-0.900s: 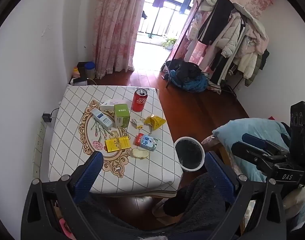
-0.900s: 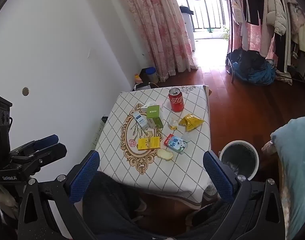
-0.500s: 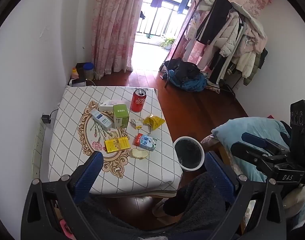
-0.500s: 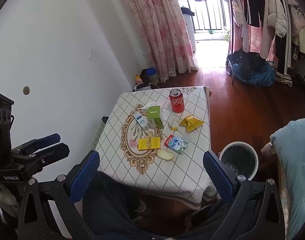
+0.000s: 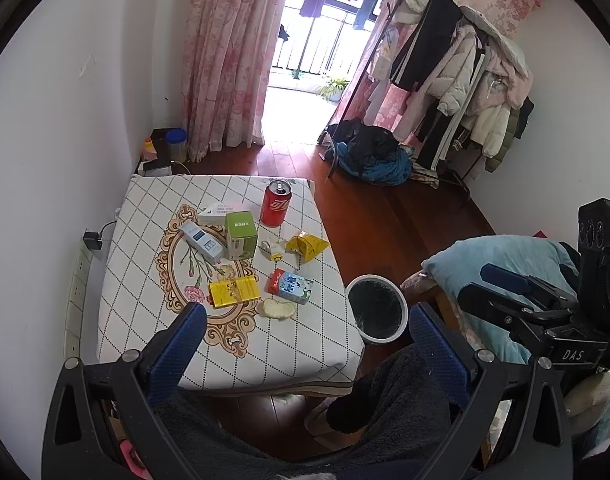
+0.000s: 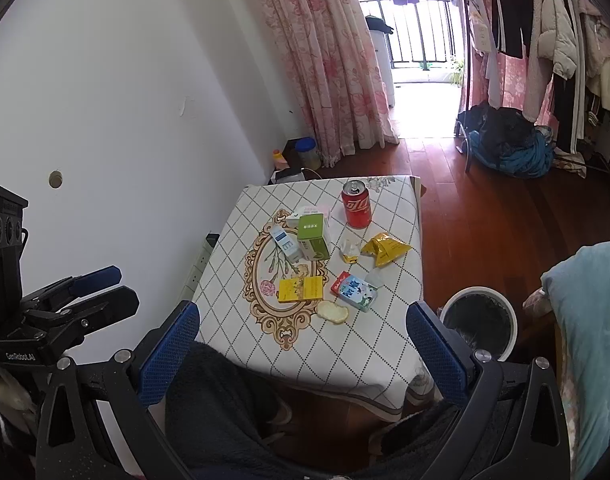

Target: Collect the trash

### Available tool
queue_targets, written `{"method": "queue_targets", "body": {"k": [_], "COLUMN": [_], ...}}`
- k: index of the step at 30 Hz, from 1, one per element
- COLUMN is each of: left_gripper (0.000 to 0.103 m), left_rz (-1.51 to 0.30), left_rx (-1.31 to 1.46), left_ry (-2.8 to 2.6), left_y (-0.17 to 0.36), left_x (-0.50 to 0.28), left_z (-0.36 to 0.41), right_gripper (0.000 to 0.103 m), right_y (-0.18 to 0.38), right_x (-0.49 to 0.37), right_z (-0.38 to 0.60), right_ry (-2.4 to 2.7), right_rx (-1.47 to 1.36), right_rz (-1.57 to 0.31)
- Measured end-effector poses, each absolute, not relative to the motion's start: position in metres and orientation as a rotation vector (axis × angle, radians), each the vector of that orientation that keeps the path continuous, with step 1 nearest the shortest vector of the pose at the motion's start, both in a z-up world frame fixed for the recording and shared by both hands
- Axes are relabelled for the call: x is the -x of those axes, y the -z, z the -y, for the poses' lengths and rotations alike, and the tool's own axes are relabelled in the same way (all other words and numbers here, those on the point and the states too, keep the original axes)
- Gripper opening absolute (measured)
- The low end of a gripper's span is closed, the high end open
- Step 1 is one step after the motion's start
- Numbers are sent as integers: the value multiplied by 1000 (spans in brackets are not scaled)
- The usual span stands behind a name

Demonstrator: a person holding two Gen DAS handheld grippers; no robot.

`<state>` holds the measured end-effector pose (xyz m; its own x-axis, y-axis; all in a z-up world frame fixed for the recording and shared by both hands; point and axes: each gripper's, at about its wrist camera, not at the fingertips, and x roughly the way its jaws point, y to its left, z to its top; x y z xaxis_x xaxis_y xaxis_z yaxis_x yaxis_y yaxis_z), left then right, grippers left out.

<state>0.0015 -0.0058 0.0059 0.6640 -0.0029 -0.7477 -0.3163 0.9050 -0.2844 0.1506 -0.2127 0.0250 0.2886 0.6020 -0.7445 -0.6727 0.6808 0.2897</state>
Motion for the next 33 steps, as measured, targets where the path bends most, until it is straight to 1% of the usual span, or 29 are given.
{"method": "queue_targets", "body": {"k": [14,20,33], "left_gripper": [103,103,103], "left_rz": [-827,-821,-818], "left_rx": [410,411,410], "left_ry": [-180,-172,-172], "left_y": [-7,-24,-21], "left_x": [-1,-3,-3], "left_z": [6,4,4], "right_gripper": [103,103,103], "right_y": [-25,-25,-31], "right_x": [-149,-148,-146], "right_z": [213,213,214], "right_ry": [-853,-850,-839], "right_rx": [92,95,95], "right_rz": [-946,-943,-930]}}
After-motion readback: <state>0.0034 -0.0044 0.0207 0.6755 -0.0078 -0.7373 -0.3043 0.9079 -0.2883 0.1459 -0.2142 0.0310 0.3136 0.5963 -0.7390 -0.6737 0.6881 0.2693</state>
